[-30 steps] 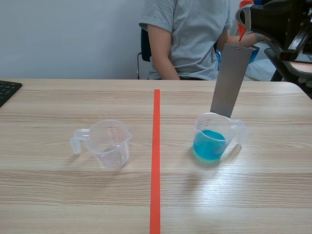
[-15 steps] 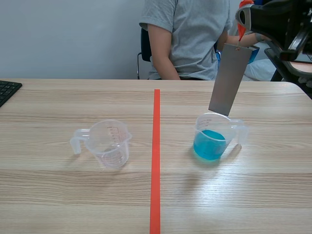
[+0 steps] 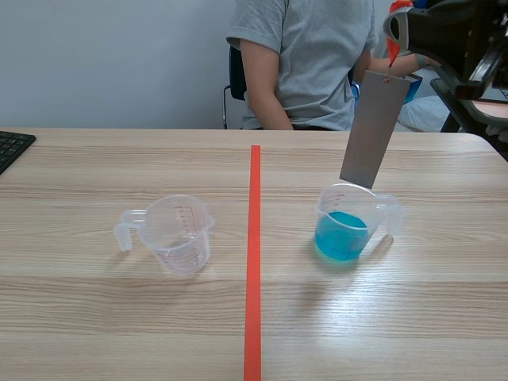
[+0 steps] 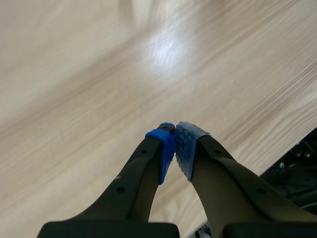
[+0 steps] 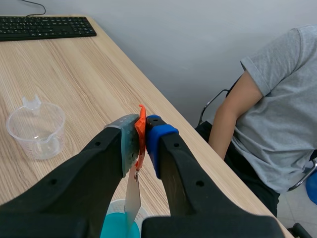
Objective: Do the redox reaction experiment.
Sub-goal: 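Move the plate over the blue solution, then point at the plate with the left hand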
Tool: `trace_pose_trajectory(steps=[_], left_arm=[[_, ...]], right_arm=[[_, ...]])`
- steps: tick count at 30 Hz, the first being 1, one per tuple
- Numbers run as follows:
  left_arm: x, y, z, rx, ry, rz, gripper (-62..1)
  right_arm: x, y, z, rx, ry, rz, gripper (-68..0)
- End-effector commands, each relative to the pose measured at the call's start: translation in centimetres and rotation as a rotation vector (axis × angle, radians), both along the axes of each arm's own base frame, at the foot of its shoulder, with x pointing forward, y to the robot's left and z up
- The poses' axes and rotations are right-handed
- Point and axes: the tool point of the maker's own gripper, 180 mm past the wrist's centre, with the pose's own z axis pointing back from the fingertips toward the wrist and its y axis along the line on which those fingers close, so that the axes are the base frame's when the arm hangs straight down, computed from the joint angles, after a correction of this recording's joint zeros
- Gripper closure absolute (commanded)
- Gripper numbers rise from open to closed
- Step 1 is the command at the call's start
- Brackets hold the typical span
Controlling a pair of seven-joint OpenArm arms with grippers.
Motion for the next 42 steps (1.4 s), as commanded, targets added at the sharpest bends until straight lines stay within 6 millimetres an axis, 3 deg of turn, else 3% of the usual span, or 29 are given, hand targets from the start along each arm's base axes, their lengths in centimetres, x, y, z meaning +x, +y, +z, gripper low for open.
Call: trace_pose_trajectory(steps=[1, 9, 19, 25, 33, 42], left_arm=[[1.4, -1.5, 1.5, -0.04, -0.049, -0.043, -4.0], [5.1, -7.4, 6.3, -0.103, -0.198, -0.246, -4.0], [7.1, -13.9, 7.6, -0.186, -0.264, -0.378, -4.0], [10.1, -18.3, 9.3, -0.223, -0.375, -0.371, -4.0], [12.3, -24.1, 7.8, -0.26, -0.386, -0.401, -4.0], [14.5, -28.0, 6.5, -0.298, -0.381, -0.4, -4.0]], right_arm=[[-0.1, 0.1, 1.0, 0.008, -0.029, 0.012, -1.5], [-0.1, 0.1, 1.0, 0.008, -0.029, 0.012, -1.5], [-0.1, 0.1, 1.0, 0.008, -0.029, 0.012, -1.5], [-0.1, 0.1, 1.0, 0.008, -0.029, 0.012, -1.5], [-0.1, 0.1, 1.0, 0.008, -0.029, 0.012, -1.5], [-0.1, 0.1, 1.0, 0.008, -0.029, 0.012, -1.5]])
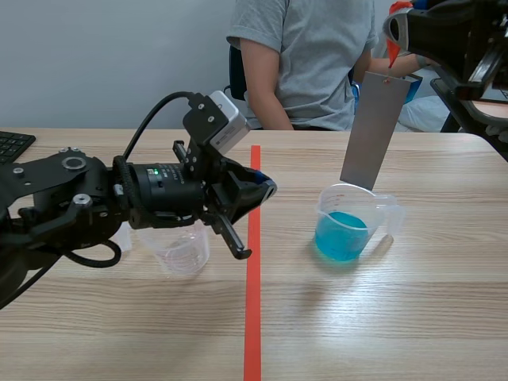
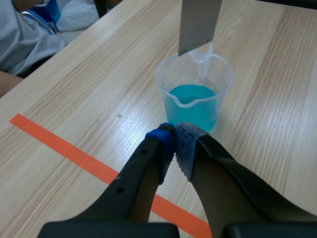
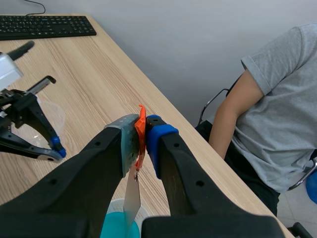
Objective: Do the redox reaction experiment.
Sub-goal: 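Point at the plate with the left hand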
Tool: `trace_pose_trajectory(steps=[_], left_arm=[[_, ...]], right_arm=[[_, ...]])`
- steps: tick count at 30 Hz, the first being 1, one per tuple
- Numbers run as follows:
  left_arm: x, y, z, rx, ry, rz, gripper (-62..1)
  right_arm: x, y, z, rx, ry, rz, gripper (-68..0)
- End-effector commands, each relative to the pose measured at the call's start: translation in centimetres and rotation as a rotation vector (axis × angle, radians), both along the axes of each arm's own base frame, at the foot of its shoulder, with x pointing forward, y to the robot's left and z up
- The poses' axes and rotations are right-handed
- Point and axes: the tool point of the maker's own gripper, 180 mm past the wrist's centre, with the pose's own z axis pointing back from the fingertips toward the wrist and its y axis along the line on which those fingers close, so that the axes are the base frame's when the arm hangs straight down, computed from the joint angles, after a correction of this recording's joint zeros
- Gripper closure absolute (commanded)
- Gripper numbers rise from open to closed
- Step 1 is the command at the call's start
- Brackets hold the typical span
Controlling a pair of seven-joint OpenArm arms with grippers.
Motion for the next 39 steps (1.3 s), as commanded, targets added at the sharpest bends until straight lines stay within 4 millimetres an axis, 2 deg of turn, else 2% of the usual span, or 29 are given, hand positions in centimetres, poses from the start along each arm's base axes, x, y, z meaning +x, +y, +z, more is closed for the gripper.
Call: trace_pose_trajectory(steps=[1, 11, 18, 22, 28, 39], left_arm=[[0.5, -1.3, 1.9, -0.052, -0.043, -0.018, -4.0], [1.0, -5.4, 1.4, -0.08, -0.035, -0.058, -4.0], [1.6, -7.4, 1.1, -0.075, -0.059, -0.049, -4.0], [2.1, -7.7, 1.0, -0.084, -0.066, -0.022, -4.0], [3.4, -6.9, 1.1, -0.08, -0.093, 0.056, -4.0], [3.5, -6.8, 1.2, -0.083, -0.098, 0.062, -4.0]], right_arm=[[-0.1, 0.2, 1.1, 0.013, -0.031, 0.013, -1.5], [0.0, 0.3, 0.8, 0.015, -0.022, 0.009, -1.5], [0.0, 0.3, 0.8, 0.013, -0.02, 0.009, -1.5], [0.0, 0.3, 0.8, 0.013, -0.02, 0.009, -1.5], [0.0, 0.3, 0.8, 0.013, -0.02, 0.009, -1.5], [0.0, 0.3, 0.8, 0.013, -0.02, 0.009, -1.5]])
